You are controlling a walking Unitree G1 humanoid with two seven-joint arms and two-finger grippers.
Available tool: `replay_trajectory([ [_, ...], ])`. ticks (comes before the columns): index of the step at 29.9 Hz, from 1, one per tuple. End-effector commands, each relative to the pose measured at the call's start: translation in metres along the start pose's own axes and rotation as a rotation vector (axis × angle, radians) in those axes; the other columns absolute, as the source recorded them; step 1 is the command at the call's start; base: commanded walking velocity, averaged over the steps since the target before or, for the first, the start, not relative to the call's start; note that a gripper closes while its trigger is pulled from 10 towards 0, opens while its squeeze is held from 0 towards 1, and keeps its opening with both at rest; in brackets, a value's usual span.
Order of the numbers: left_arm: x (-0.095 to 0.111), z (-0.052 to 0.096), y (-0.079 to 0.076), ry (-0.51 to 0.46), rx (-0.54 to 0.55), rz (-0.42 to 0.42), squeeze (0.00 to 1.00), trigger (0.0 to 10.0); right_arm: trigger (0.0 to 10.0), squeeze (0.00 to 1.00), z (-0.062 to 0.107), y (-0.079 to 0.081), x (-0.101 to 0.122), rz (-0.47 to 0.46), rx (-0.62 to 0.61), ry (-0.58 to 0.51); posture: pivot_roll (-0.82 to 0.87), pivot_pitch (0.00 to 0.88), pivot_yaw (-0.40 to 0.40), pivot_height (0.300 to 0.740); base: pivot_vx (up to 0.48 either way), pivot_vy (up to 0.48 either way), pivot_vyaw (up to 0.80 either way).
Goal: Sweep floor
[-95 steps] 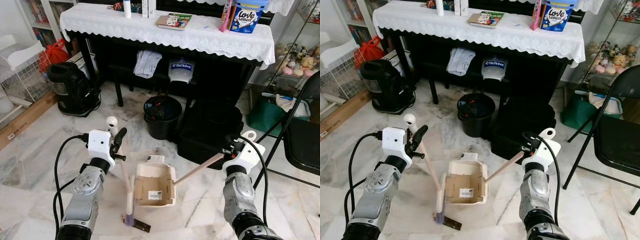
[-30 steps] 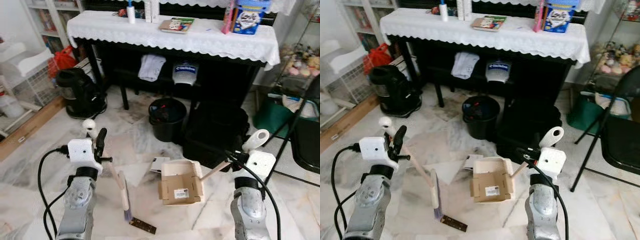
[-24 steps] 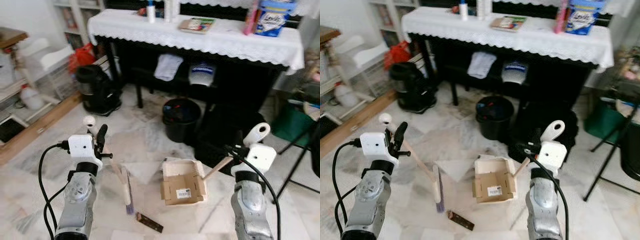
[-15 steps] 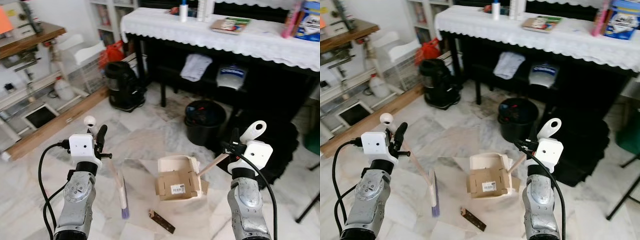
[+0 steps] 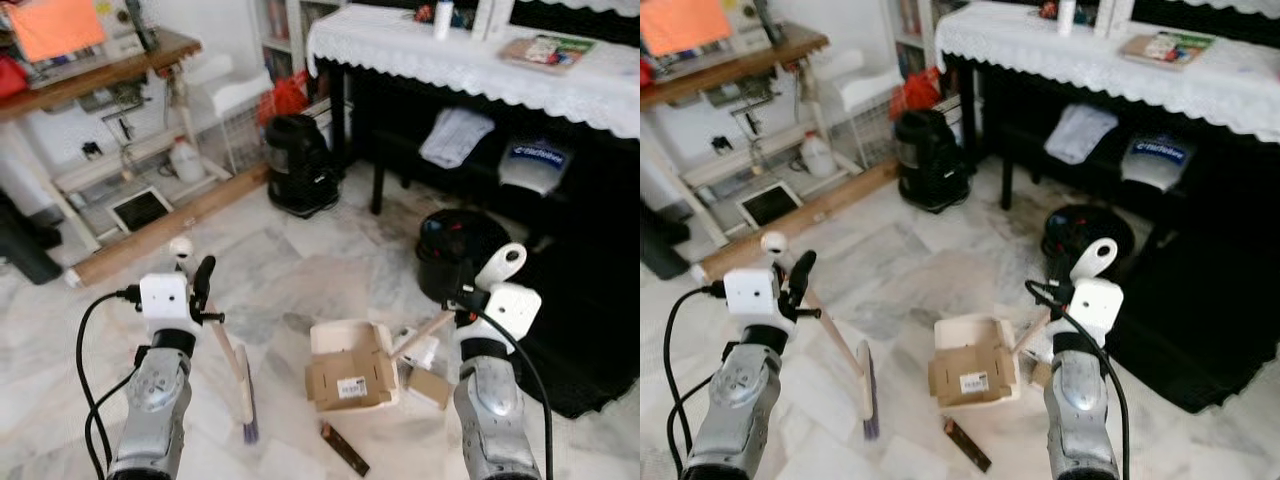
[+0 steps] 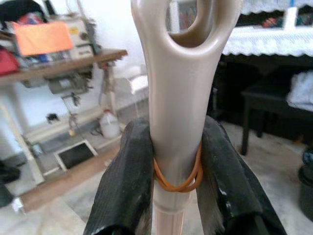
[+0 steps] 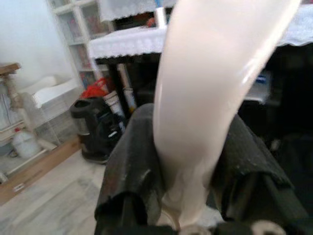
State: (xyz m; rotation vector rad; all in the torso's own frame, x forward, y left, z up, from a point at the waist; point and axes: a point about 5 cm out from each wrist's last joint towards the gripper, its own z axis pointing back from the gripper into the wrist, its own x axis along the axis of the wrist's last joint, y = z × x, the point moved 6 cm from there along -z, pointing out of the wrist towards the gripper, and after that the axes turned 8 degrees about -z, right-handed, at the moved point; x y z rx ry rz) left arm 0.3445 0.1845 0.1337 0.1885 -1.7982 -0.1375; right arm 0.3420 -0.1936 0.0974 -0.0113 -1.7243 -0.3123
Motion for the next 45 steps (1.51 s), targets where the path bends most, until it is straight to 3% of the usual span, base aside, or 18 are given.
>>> replay_trajectory([
  [1, 0.005, 0.0, 0.01, -0.014, 0.022, -0.036, 0.0, 10.0, 10.0, 0.0, -0.005, 0.016, 0.017, -0.029, 0.039, -0.061, 0.05, 0.0, 0.056, 0.74, 0.0, 0.0, 0.78],
  [16, 0.003, -0.004, 0.012, -0.005, 0.032, -0.041, 0.0, 10.0, 10.0, 0.0, -0.013, 0.015, 0.022, -0.032, 0.049, -0.073, 0.06, 0.0, 0.05, 0.74, 0.0, 0.0, 0.79],
  [18, 0.005, -0.009, 0.016, -0.009, 0.044, -0.046, 0.0, 10.0, 10.0, 0.0, -0.022, 0.016, 0.028, -0.026, 0.055, -0.088, 0.06, 0.0, 0.042, 0.74, 0.0, 0.0, 0.78],
  [30, 0.006, -0.009, 0.031, -0.015, 0.095, -0.073, 0.0, 10.0, 10.0, 0.0, -0.032, 0.007, 0.034, 0.001, 0.064, -0.099, 0.09, 0.0, 0.019, 0.74, 0.0, 0.0, 0.79],
  [37, -0.003, 0.0, 0.038, 0.011, 0.106, -0.086, 0.0, 10.0, 10.0, 0.0, -0.032, -0.002, 0.03, 0.014, 0.053, -0.091, 0.1, 0.0, 0.019, 0.74, 0.0, 0.0, 0.78],
  [45, -0.011, 0.009, 0.046, 0.037, 0.132, -0.097, 0.0, 10.0, 10.0, 0.0, -0.026, 0.004, 0.025, 0.014, 0.078, -0.074, 0.11, 0.0, 0.008, 0.74, 0.0, 0.0, 0.79],
])
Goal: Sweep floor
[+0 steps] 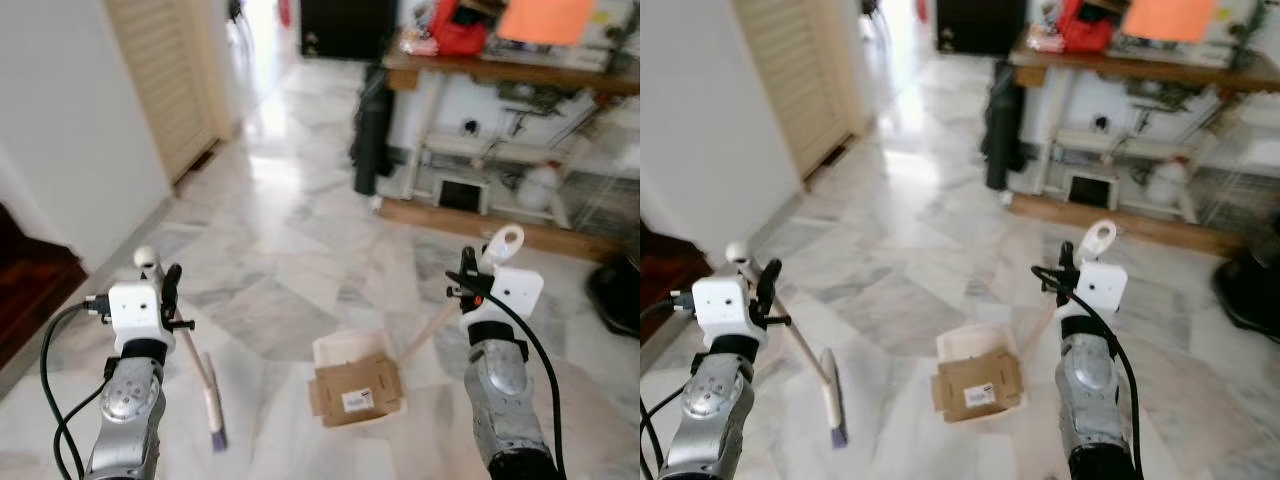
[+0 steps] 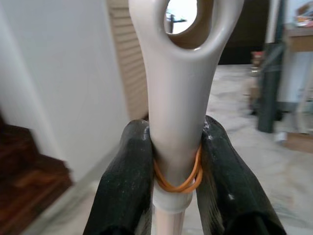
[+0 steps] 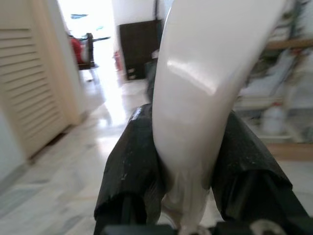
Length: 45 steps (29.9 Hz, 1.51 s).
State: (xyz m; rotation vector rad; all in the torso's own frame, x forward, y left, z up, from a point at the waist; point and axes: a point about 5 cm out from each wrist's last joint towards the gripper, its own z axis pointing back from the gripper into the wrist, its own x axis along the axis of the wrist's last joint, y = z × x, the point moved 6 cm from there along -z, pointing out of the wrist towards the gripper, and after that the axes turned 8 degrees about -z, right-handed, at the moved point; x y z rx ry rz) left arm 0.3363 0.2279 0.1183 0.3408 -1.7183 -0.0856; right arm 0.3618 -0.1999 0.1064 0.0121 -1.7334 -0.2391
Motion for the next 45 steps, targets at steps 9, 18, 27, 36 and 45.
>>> replay_trajectory([
  [9, 0.009, 0.012, 0.027, -0.032, 0.06, -0.05, 0.0, 10.0, 10.0, 0.0, 0.005, 0.004, 0.007, -0.081, -0.013, -0.05, 0.17, 0.0, 0.017, 0.74, 0.0, 0.0, 0.09],
  [18, 0.011, 0.022, 0.028, -0.027, 0.107, -0.048, 0.0, 10.0, 10.0, 0.0, -0.003, -0.003, 0.0, -0.07, -0.003, -0.008, 0.23, 0.0, -0.024, 0.74, 0.0, 0.0, 0.0],
  [27, 0.006, 0.022, 0.002, -0.006, 0.012, -0.03, 0.0, 10.0, 10.0, 0.0, 0.005, -0.029, 0.015, -0.029, -0.063, -0.063, 0.11, 0.0, 0.039, 0.74, 0.0, 0.0, 0.09],
  [36, 0.017, 0.0, -0.015, -0.033, -0.072, -0.011, 0.0, 10.0, 10.0, 0.0, 0.015, -0.041, 0.012, -0.032, -0.112, -0.064, 0.05, 0.0, 0.099, 0.74, 0.0, 0.0, 0.24],
  [45, 0.007, 0.003, -0.007, -0.007, -0.022, -0.014, 0.0, 10.0, 10.0, 0.0, 0.009, -0.033, 0.005, -0.052, -0.069, -0.02, 0.09, 0.0, 0.058, 0.74, 0.0, 0.0, 0.0],
])
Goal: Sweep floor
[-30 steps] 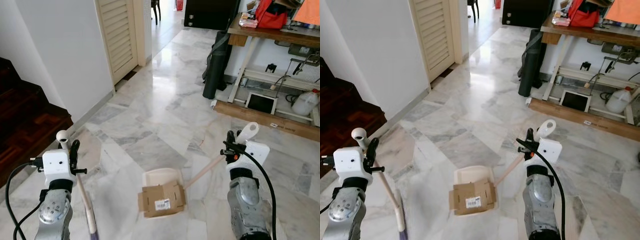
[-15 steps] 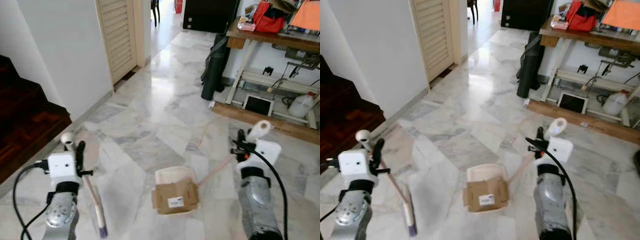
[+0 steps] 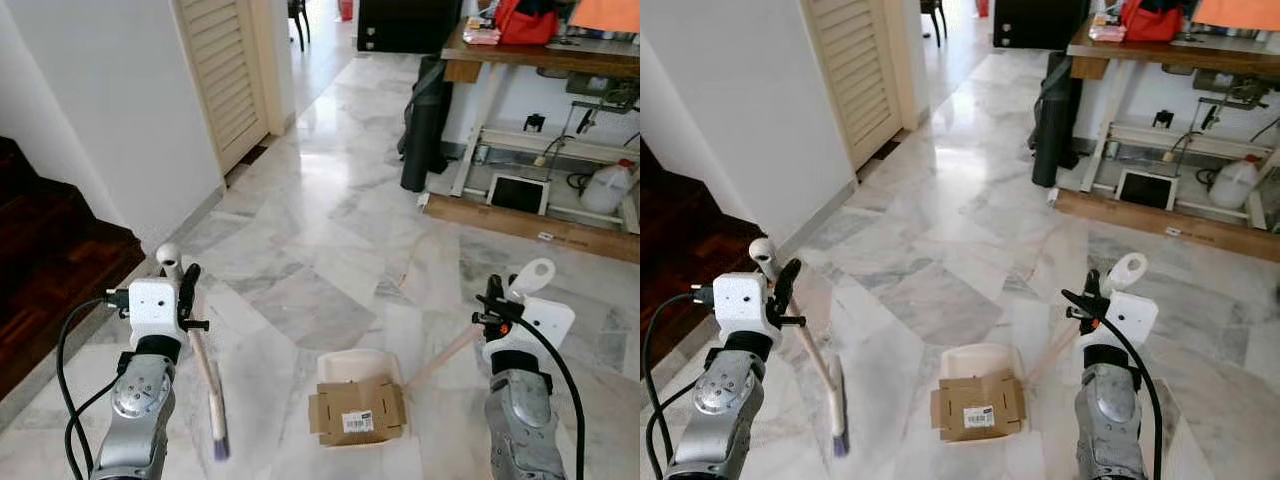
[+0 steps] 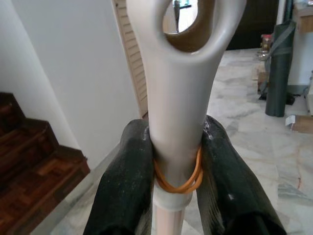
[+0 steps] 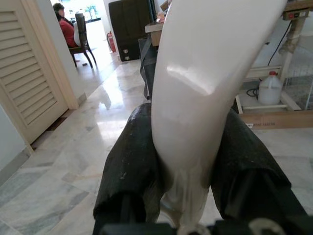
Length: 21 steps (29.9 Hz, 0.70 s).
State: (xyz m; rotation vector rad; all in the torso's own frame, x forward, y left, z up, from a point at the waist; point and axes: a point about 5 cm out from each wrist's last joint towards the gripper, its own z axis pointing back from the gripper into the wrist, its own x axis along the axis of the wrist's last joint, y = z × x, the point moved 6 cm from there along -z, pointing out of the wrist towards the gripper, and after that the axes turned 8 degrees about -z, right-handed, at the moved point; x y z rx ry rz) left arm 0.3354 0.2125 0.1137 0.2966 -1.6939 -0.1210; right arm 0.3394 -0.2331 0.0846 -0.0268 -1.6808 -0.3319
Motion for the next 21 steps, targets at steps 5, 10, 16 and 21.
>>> replay_trajectory([
  [5, 0.011, 0.001, 0.012, -0.034, 0.033, -0.028, 0.0, 10.0, 10.0, 0.0, -0.012, 0.019, 0.012, -0.04, 0.044, -0.046, 0.12, 0.0, 0.065, 0.74, 0.0, 0.0, 0.14],
  [10, 0.008, 0.007, 0.019, -0.023, 0.047, -0.038, 0.0, 10.0, 10.0, 0.0, -0.007, 0.023, 0.01, -0.046, 0.042, -0.046, 0.13, 0.0, 0.068, 0.74, 0.0, 0.0, 0.78],
  [16, 0.004, 0.012, 0.019, -0.009, 0.034, -0.048, 0.0, 10.0, 10.0, 0.0, -0.001, 0.024, 0.006, -0.052, 0.045, -0.032, 0.11, 0.0, 0.07, 0.74, 0.0, 0.0, 0.8],
  [21, 0.002, 0.014, 0.017, 0.004, 0.026, -0.048, 0.0, 10.0, 10.0, 0.0, 0.0, 0.023, 0.007, -0.048, 0.05, -0.032, 0.11, 0.0, 0.069, 0.74, 0.0, 0.0, 0.8],
])
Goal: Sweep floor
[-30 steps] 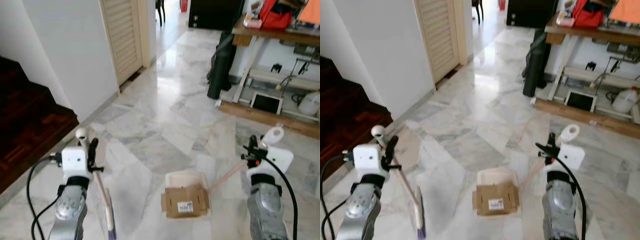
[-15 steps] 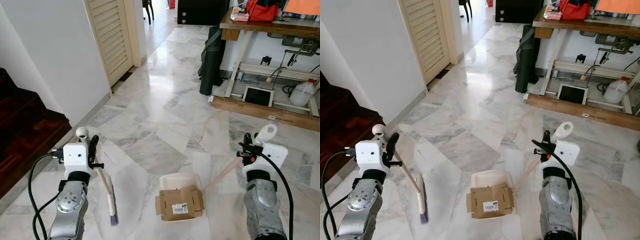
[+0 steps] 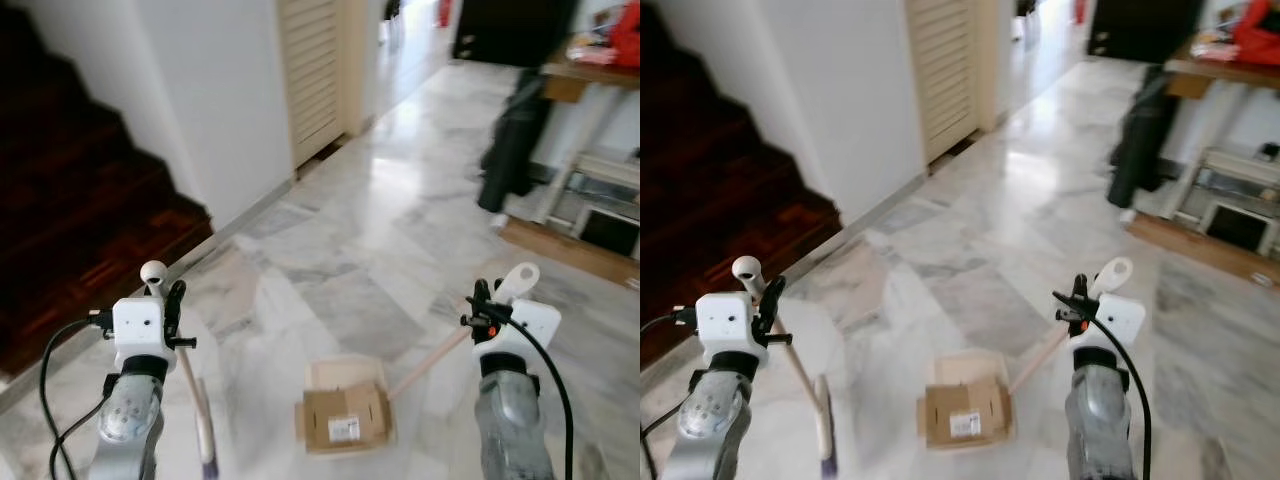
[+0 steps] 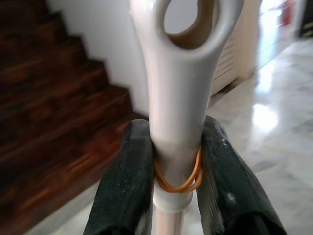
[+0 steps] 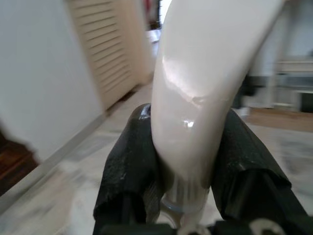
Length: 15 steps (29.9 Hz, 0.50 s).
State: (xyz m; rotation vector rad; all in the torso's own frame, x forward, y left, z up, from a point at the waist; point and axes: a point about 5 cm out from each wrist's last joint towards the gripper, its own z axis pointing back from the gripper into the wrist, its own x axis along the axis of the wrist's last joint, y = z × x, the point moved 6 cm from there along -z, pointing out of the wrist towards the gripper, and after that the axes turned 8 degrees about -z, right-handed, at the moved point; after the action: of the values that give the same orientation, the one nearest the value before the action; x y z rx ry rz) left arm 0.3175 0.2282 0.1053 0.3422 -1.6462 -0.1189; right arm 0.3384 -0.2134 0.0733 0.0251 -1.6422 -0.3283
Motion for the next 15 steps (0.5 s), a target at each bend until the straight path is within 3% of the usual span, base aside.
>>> replay_trajectory([
  [1, 0.012, -0.003, 0.002, -0.041, 0.005, -0.013, 0.0, 10.0, 10.0, 0.0, -0.006, 0.007, 0.022, -0.017, 0.024, -0.077, 0.11, 0.0, 0.069, 0.74, 0.0, 0.0, 0.8],
  [5, 0.012, 0.0, 0.0, -0.035, -0.001, -0.013, 0.0, 10.0, 10.0, 0.0, -0.006, 0.005, 0.023, -0.014, 0.025, -0.077, 0.1, 0.0, 0.071, 0.74, 0.0, 0.0, 0.8],
  [15, 0.006, 0.008, 0.002, -0.01, 0.003, -0.004, 0.0, 10.0, 10.0, 0.0, 0.0, 0.002, 0.017, -0.026, 0.028, -0.044, 0.11, 0.0, 0.054, 0.74, 0.0, 0.024, 0.0],
])
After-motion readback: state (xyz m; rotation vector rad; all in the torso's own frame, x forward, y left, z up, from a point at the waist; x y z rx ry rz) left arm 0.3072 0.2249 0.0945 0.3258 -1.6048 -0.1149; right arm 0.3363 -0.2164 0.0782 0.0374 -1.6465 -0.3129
